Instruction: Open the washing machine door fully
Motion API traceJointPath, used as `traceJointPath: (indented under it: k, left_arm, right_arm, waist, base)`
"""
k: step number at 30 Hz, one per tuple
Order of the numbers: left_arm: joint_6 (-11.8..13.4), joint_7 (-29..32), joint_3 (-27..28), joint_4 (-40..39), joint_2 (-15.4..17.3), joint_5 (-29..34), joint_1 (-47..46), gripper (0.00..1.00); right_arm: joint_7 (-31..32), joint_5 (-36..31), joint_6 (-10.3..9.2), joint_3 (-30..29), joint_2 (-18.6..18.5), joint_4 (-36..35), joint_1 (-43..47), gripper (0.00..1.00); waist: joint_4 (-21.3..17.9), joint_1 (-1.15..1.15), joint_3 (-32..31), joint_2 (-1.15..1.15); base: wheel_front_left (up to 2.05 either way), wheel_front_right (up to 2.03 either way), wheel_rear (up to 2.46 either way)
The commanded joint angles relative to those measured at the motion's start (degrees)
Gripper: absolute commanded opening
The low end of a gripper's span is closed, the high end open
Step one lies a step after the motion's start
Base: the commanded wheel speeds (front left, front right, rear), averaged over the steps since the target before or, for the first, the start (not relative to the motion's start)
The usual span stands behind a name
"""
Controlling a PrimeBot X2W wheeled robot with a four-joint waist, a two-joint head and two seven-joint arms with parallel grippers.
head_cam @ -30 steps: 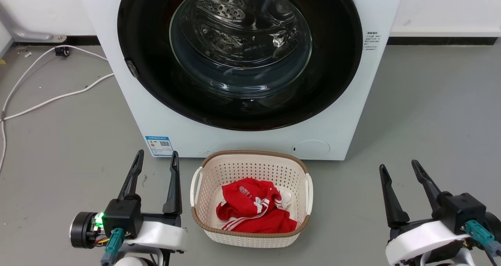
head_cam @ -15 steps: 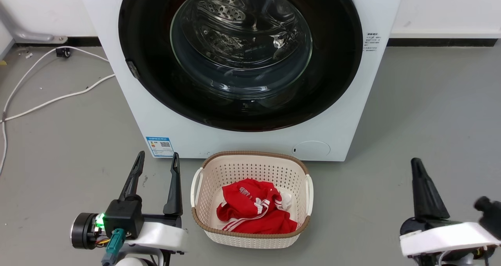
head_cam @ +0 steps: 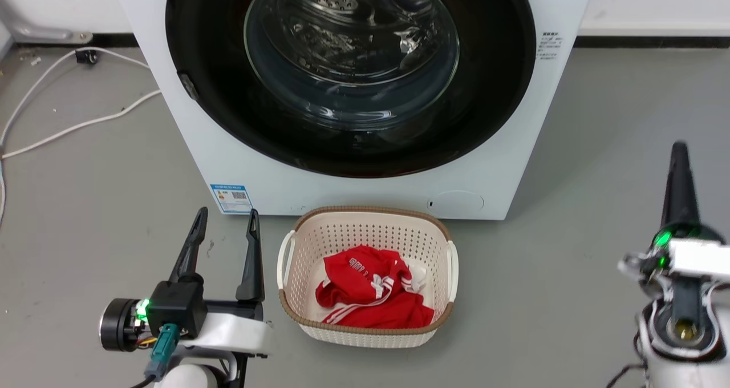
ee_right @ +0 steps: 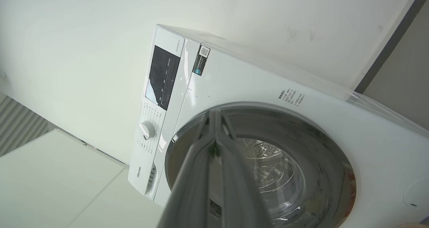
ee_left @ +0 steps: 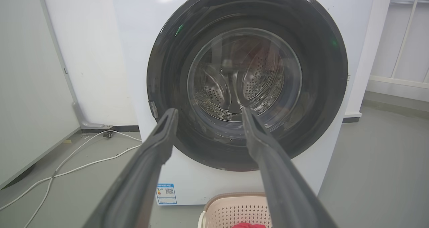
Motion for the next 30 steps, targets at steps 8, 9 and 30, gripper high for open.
traceJointPath:
  k: [8, 9, 30]
  left_arm:
    - [0.5, -0.2, 0.4, -1.5, -0.1, 0.5, -3.8, 1.0]
    - [0.6, -0.2, 0.4, -1.6, -0.1, 0.5, -4.3, 1.0]
    - [1.5, -0.2, 0.3, -5.3, -0.2, 1.3, -12.5, 1.0]
  right_arm:
    - [6.2, 8.5, 0.0, -6.1, -3.3, 7.4, -16.1, 0.0]
    - [7.3, 8.9, 0.0, -6.3, -4.1, 8.6, -18.4, 0.0]
    - [40.2, -4.5, 0.0, 2.7, -15.3, 47.2, -67.0, 0.0]
  waist:
    - [-0.2, 0.0, 5.8, 0.0]
    - [-0.1, 0.0, 6.6, 0.0]
    - [0.9, 0.0, 20.1, 0.0]
  base:
    - [0.0, 0.0, 0.0]
    - [0.0, 0.0, 0.0]
    - [0.0, 0.0, 0.0]
